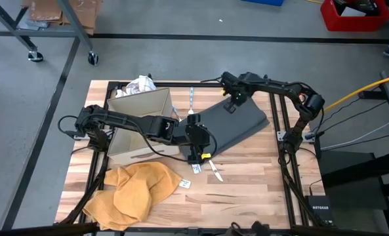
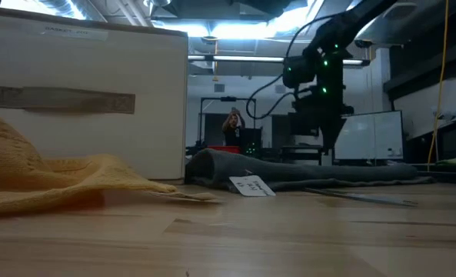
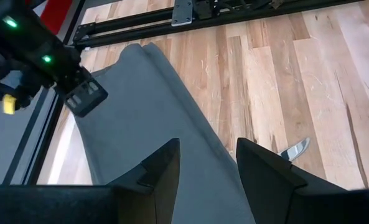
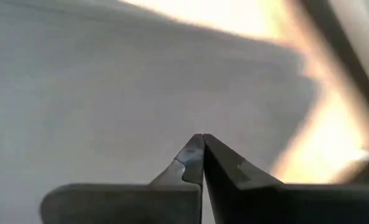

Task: Fold towel
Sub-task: Fold the gray kitchen towel

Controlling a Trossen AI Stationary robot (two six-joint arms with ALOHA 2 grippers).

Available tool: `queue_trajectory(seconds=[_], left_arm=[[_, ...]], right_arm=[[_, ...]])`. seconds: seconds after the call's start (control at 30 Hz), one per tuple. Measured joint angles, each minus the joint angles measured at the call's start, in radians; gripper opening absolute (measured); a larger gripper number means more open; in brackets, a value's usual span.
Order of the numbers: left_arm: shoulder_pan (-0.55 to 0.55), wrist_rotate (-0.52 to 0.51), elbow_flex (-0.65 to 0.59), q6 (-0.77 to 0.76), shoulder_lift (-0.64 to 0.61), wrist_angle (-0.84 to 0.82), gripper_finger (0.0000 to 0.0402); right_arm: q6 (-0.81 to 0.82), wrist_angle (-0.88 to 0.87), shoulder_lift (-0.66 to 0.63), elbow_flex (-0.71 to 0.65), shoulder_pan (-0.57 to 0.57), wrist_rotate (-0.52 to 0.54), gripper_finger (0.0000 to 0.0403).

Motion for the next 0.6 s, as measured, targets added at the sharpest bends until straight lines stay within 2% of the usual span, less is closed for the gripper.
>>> queue_trajectory(seconds=[0.1, 0.2, 0.27, 0.4, 0.6], left_arm=[[0.0, 0.0, 0.0, 0.006, 0.0, 0.0, 0.015], [0.0, 0.0, 0.0, 0.016, 0.0, 0.0, 0.015], [0.0, 0.0, 0.0, 0.023, 0.0, -0.001, 0.015], [0.0, 0.0, 0.0, 0.023, 0.0, -0.001, 0.015], [0.0, 0.0, 0.0, 0.024, 0.0, -0.001, 0.015]], right_arm=[[0.047, -0.001, 0.0, 0.001, 0.024, -0.212, 0.0021], [0.068, 0.014, 0.0, -0.029, 0.082, -0.298, 0.0015], [0.075, 0.019, 0.0, -0.053, 0.136, -0.294, 0.0007], [0.082, 0.019, 0.0, -0.115, 0.238, -0.218, 0.0007], [0.16, 0.05, 0.0, -0.238, 0.335, -0.172, 0.0007]])
